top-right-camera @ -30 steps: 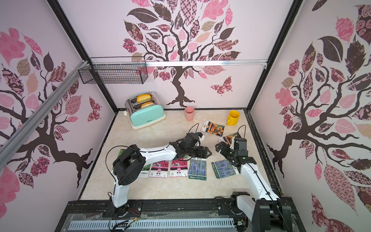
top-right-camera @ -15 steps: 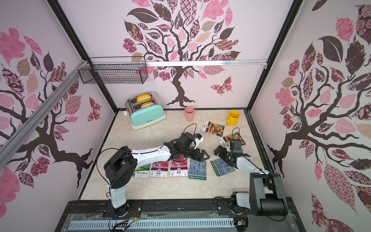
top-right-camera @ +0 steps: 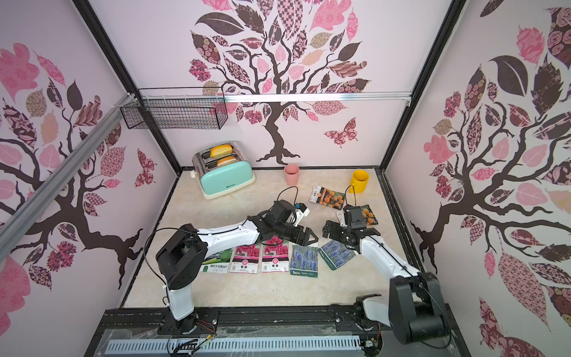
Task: Arrange the seed packets in a row
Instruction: Adjust the seed packet at the center of the board.
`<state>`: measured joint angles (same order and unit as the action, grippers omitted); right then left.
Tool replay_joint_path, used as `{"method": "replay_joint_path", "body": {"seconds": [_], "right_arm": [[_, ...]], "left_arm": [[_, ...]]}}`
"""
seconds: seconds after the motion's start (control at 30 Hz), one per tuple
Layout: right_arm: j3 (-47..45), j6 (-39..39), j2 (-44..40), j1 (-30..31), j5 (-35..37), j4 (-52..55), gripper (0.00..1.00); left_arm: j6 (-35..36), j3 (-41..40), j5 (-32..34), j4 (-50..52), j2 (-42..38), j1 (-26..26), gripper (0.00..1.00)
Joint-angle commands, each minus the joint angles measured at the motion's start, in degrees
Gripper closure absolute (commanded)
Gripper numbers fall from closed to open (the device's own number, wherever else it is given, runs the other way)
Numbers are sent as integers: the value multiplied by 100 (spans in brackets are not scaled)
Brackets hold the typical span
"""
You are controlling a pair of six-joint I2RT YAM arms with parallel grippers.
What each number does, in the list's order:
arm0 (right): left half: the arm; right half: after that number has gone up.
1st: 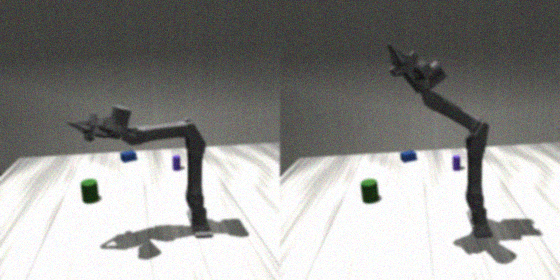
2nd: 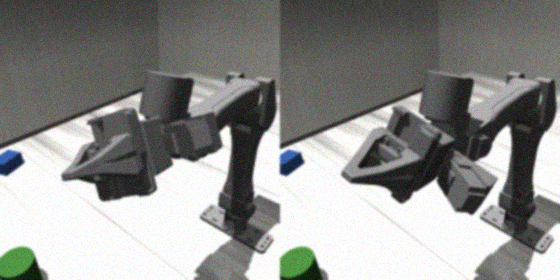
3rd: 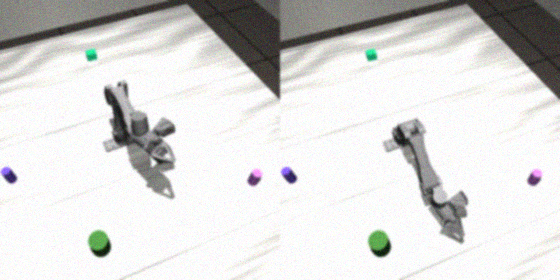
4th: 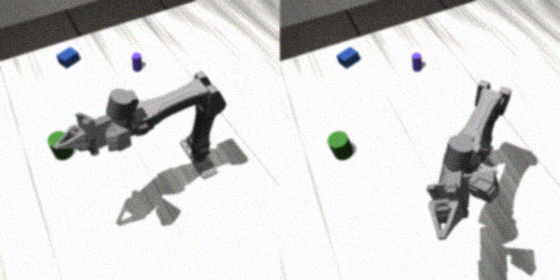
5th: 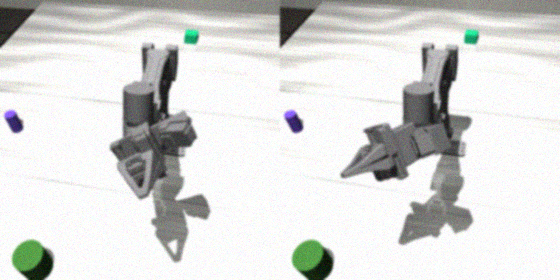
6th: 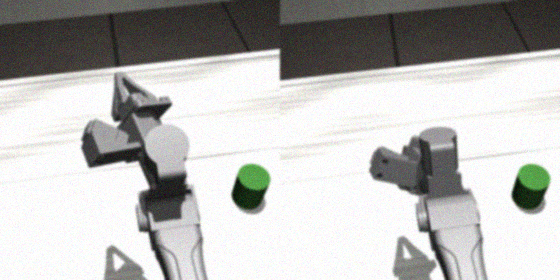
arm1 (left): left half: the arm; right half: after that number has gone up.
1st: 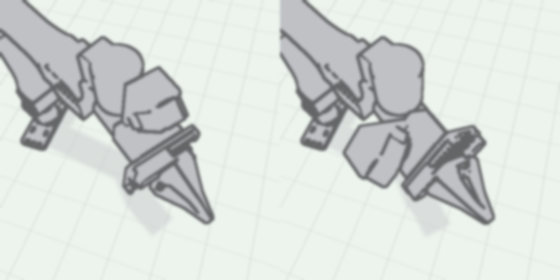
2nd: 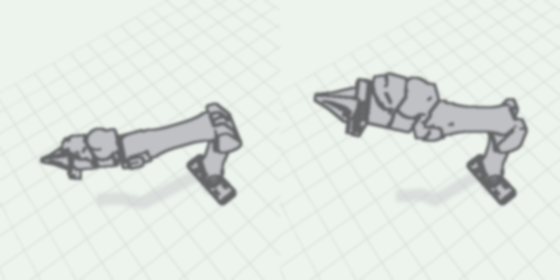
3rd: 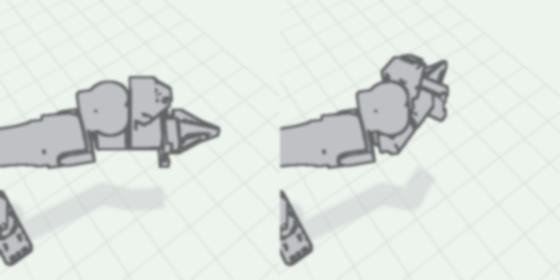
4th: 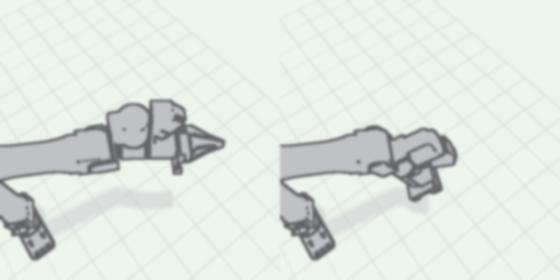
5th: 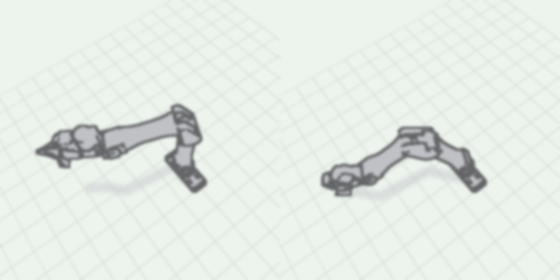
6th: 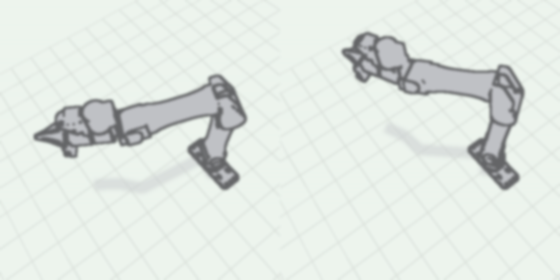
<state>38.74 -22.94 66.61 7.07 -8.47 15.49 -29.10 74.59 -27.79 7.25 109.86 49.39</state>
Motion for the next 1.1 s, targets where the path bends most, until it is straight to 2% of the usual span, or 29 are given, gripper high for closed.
{"method": "replay_joint_path", "body": {"seconds": [0.0,0.2,0.33,0.53,0.9,1.07], "right_arm": [[250,-384,-578,-237,164,160,1],[-348,-1003,-1104,-1047,-375,187,1],[-825,-1418,-1498,-1381,-550,50,1],[-1353,-1846,-1715,-1494,-482,-168,1],[-1909,-2065,-1389,-1660,-721,-746,1],[-2102,-2139,-1221,-1904,-993,-1021,1]], "left_arm": [[265,364,-101,199,312,91,16],[531,1148,-4,659,923,331,16],[669,1647,62,913,1350,404,16],[817,2441,109,1288,2010,430,16],[957,3860,101,1988,2952,502,16],[984,4055,78,2161,3141,576,16]]}}
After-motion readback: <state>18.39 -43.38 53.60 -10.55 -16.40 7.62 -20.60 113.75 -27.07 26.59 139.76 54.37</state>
